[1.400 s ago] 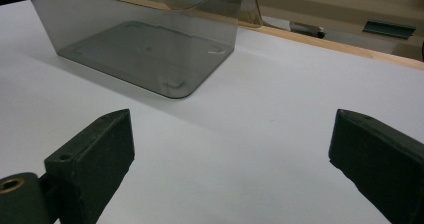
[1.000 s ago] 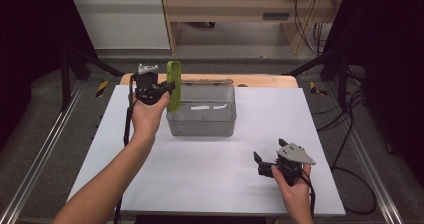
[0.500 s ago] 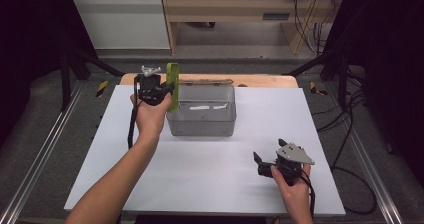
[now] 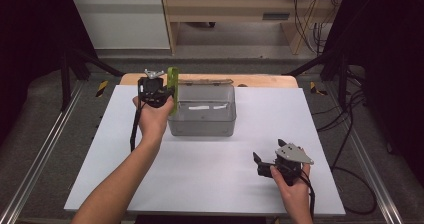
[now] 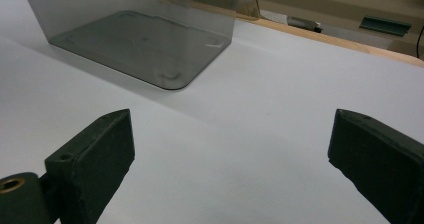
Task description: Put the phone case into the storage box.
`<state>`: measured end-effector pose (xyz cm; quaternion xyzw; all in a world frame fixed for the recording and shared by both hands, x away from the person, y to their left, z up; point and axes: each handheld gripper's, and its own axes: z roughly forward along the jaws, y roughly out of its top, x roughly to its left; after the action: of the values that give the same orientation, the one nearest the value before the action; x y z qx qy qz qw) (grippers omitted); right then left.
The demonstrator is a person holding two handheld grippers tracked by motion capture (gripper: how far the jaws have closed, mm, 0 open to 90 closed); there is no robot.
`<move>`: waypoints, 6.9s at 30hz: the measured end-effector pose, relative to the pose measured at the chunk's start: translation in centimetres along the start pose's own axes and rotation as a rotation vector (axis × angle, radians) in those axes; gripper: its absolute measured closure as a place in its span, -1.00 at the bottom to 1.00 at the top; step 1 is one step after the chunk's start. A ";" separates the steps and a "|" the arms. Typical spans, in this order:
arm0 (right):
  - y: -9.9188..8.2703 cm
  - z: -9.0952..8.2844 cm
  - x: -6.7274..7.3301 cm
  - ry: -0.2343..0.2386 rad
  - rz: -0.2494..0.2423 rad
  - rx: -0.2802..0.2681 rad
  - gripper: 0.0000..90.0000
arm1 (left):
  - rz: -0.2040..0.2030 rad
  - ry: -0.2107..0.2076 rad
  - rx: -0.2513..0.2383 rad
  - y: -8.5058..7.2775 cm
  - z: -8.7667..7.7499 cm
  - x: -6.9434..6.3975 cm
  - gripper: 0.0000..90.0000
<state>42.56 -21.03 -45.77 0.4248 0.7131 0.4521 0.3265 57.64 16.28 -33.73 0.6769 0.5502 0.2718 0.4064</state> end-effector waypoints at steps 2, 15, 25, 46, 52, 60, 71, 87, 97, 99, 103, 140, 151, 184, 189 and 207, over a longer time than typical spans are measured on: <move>0.0 0.0 0.0 0.001 0.001 0.002 -0.89 | 0.003 0.005 0.005 -0.1 0.1 0.0 0.72; -0.1 0.1 0.1 0.004 -0.003 0.011 -0.89 | 0.015 0.034 0.017 -0.2 0.4 0.2 0.72; -0.2 0.3 0.1 0.001 -0.002 0.021 -0.89 | 0.015 0.035 0.028 -0.5 0.7 0.4 0.72; -0.3 0.5 0.2 0.004 -0.007 0.041 -0.89 | 0.025 0.027 0.068 -1.0 1.8 0.2 0.72; -0.4 0.6 0.2 0.005 -0.010 0.048 -0.89 | 0.021 0.025 0.083 -1.2 2.3 0.5 0.72; -0.5 0.7 0.3 0.008 -0.011 0.058 -0.89 | 0.021 0.016 0.097 -1.3 2.6 0.6 0.72; -0.5 0.8 0.4 0.007 -0.014 0.066 -0.89 | 0.027 0.003 0.122 -1.6 2.9 0.6 0.72; -0.6 1.0 0.4 0.012 -0.016 0.078 -0.88 | 0.033 -0.006 0.148 -2.0 3.3 0.6 0.72; -0.7 1.1 0.5 0.015 -0.018 0.085 -0.88 | 0.032 -0.009 0.163 -2.1 3.5 0.6 0.72; -0.7 1.1 0.5 0.016 -0.019 0.087 -0.88 | 0.032 -0.008 0.164 -2.2 3.5 0.6 0.72; -0.7 1.1 0.5 0.016 -0.019 0.088 -0.88 | 0.033 -0.010 0.171 -2.3 3.7 0.6 0.72; -0.8 1.3 0.6 0.020 -0.015 0.102 -0.88 | -0.015 -0.050 0.213 -2.7 4.7 0.9 0.72; -0.9 1.3 0.5 0.020 -0.017 0.104 -0.88 | -0.018 -0.060 0.229 -2.8 5.2 0.6 0.72; -0.9 1.4 0.6 0.023 -0.009 0.113 -0.89 | -0.038 -0.075 0.253 -2.9 5.5 0.6 0.72; -0.9 1.4 0.6 0.024 -0.011 0.113 -0.88 | -0.038 -0.069 0.256 -2.9 5.5 0.7 0.72; -1.0 1.5 0.6 0.023 -0.009 0.124 -0.89 | -0.050 -0.070 0.256 -2.7 6.0 1.0 0.71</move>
<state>43.30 -20.16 -47.33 0.4359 0.7454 0.4104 0.2932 61.32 15.93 -39.26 0.7186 0.5824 0.1652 0.3423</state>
